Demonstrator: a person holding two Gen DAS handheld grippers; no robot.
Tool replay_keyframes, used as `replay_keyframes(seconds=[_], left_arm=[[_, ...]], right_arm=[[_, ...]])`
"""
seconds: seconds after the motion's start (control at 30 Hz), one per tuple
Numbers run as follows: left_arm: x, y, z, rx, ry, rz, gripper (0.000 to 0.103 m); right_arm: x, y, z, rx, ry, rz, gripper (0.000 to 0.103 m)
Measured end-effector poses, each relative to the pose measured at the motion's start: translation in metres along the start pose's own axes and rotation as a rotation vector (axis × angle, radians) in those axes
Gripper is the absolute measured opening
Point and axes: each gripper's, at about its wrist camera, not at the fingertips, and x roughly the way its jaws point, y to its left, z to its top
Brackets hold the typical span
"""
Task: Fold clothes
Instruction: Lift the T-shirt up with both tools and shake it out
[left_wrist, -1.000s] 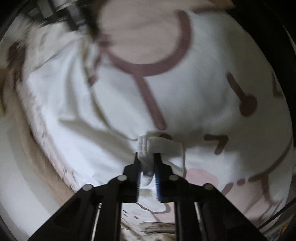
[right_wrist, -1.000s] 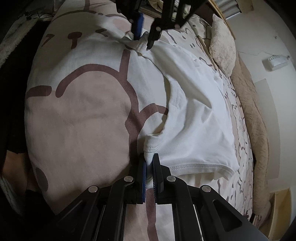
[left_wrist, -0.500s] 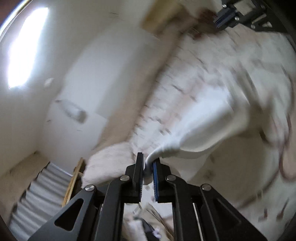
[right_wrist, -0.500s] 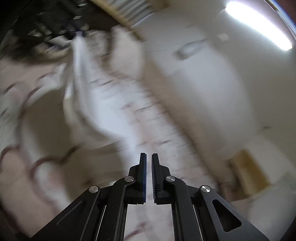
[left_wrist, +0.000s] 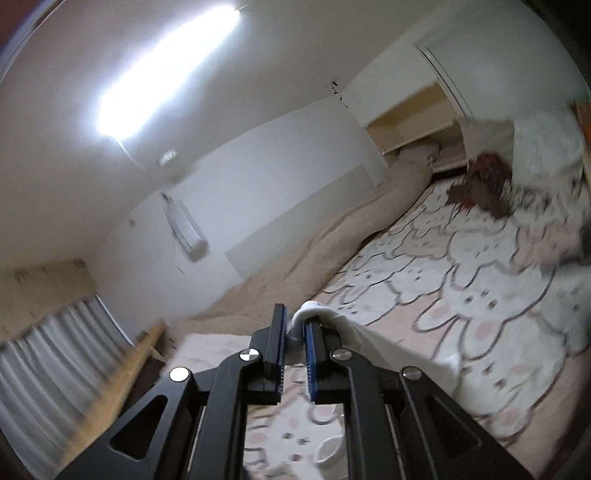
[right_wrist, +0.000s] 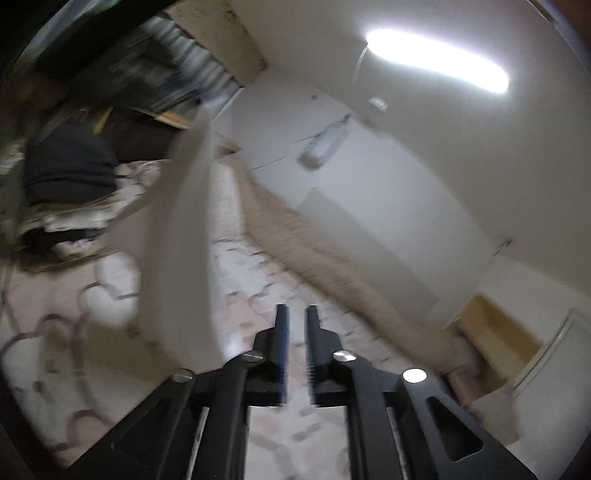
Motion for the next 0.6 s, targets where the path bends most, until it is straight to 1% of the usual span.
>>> replay_keyframes(seconds=[0.03, 0.07, 0.23, 0.3, 0.33, 0.4, 0.43, 0.47, 0.5, 0.6], left_arm=[[0.000, 0.002, 0.004, -0.027, 0.012, -0.019, 0.009], [0.001, 0.003, 0.007, -0.055, 0.024, -0.039, 0.009], [-0.001, 0.007, 0.031, -0.227, 0.086, -0.147, 0.009], [0.001, 0.006, 0.039, -0.291, 0.110, -0.187, 0.009], [0.001, 0.005, 0.043, -0.323, 0.122, -0.207, 0.009], [-0.001, -0.001, 0.049, -0.309, 0.113, -0.211, 0.009], [-0.002, -0.004, 0.053, -0.300, 0.108, -0.213, 0.009], [-0.003, -0.007, 0.056, -0.292, 0.104, -0.214, 0.009], [-0.004, -0.009, 0.059, -0.283, 0.099, -0.215, 0.009], [-0.008, -0.018, 0.068, -0.257, 0.084, -0.219, 0.009]], right_arm=[[-0.004, 0.019, -0.007, 0.029, -0.009, 0.023, 0.092], [-0.008, 0.038, -0.015, 0.058, -0.017, 0.045, 0.096], [-0.039, 0.112, -0.022, 0.140, -0.102, 0.116, 0.096], [-0.045, 0.126, -0.020, 0.173, -0.117, 0.138, 0.096], [-0.046, 0.128, -0.019, 0.183, -0.116, 0.125, 0.095], [-0.047, 0.133, -0.018, 0.204, -0.112, 0.100, 0.087], [-0.046, 0.133, -0.019, 0.206, -0.106, 0.063, 0.081], [-0.043, 0.133, -0.021, 0.202, -0.097, 0.006, 0.079], [-0.041, 0.128, -0.023, 0.198, -0.089, -0.023, 0.078], [-0.035, 0.102, -0.033, 0.188, -0.070, -0.045, 0.078]])
